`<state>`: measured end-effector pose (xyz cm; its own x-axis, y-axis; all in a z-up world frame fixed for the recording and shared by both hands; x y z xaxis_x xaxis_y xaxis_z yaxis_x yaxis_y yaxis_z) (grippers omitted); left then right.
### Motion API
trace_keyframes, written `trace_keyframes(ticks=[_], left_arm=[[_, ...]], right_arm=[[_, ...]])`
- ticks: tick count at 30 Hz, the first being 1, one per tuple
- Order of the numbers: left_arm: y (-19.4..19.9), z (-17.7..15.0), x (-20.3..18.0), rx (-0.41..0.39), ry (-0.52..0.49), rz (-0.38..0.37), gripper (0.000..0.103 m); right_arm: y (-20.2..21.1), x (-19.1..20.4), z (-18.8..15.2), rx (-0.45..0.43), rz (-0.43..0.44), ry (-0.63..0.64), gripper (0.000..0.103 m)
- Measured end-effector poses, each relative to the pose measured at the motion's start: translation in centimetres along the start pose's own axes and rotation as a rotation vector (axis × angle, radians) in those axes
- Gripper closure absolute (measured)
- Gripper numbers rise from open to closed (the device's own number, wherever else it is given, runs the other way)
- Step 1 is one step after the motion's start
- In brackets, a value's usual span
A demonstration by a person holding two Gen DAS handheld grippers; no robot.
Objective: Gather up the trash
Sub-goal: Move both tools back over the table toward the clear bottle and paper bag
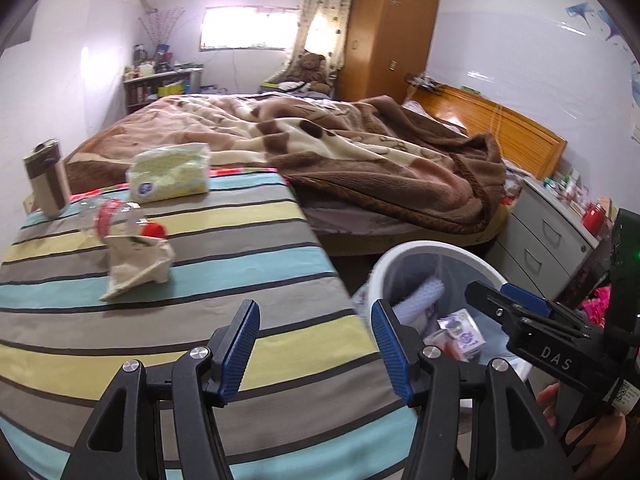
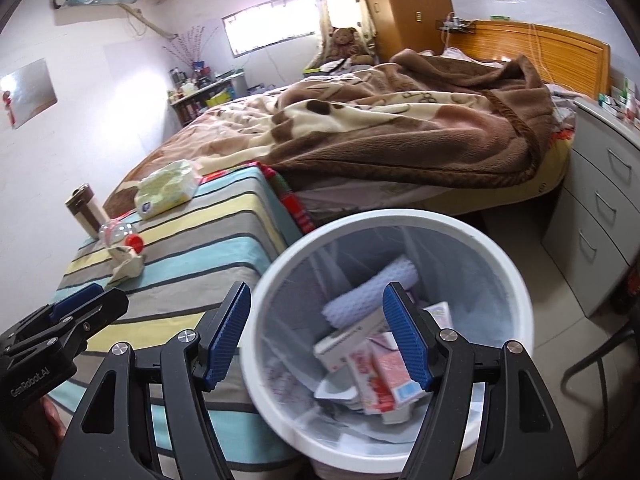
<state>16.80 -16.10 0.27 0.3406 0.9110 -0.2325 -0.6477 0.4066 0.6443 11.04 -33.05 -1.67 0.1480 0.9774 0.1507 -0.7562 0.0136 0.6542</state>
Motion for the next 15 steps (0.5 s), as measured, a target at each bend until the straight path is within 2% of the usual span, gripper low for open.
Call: trace_keyframes(ticks=[15], left_arm=[[2.8, 0.5, 9.8, -0.046, 0.127, 0.103, 0.045]], right_arm=[[-2.3, 6.9, 0.3, 0.035, 0.121, 0.115, 0.033]])
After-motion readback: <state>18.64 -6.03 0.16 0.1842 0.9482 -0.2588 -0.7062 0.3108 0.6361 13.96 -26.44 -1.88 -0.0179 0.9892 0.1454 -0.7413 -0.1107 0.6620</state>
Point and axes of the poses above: each gripper's, at about its wrist camera, not at the fingertips, and y roughly against the way its jaws point, x to its left, z to its top, the point moved 2 cm from there along -y, roughly the way its jaws point, and after that the axes turned 6 degrees about y, right-handed, at the moved point
